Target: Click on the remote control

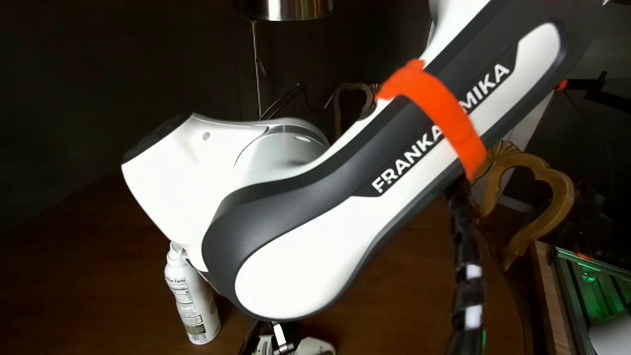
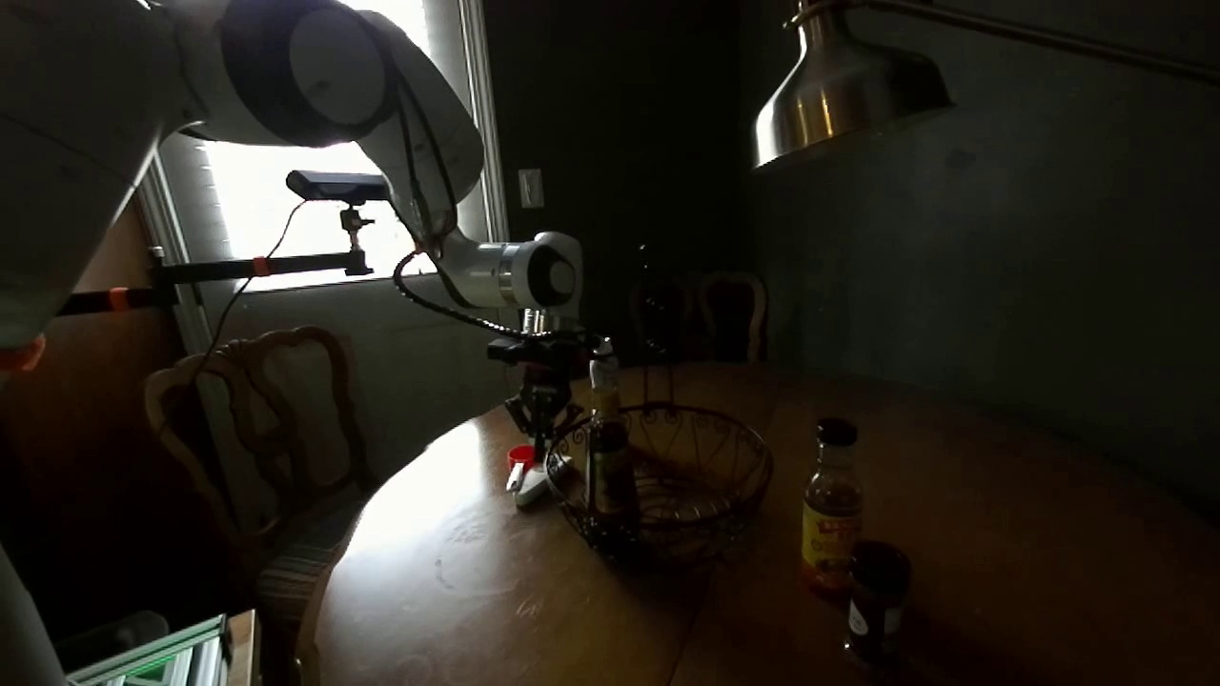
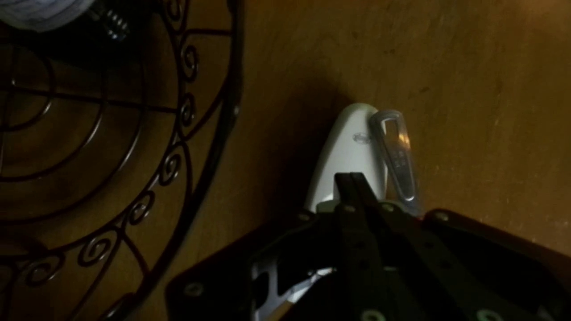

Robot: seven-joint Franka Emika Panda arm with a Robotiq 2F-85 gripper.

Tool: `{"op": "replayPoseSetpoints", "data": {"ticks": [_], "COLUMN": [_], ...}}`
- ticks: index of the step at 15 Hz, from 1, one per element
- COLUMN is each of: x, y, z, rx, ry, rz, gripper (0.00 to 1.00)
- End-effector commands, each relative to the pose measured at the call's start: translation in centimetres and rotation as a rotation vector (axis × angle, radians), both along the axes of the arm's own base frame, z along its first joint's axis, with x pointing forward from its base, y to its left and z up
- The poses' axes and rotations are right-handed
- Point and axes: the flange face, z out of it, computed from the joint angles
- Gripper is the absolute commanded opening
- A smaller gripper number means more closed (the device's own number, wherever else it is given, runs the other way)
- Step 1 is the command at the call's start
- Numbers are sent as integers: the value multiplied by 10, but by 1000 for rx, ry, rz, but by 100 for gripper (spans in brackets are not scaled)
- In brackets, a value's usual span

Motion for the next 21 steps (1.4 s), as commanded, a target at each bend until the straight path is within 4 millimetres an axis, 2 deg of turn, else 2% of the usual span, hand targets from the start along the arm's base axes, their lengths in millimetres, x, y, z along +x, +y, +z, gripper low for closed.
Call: {"op": "replayPoseSetpoints", "data": {"ticks": [1,10,21], "x": [4,1,3], "y": [10,14,11], "z": [-9,-27,-17], "rx": [-12,-17,-29], "ry": [-64,-75,-117], "rz": [-23,-71,-120], "gripper": [0,0,0]}}
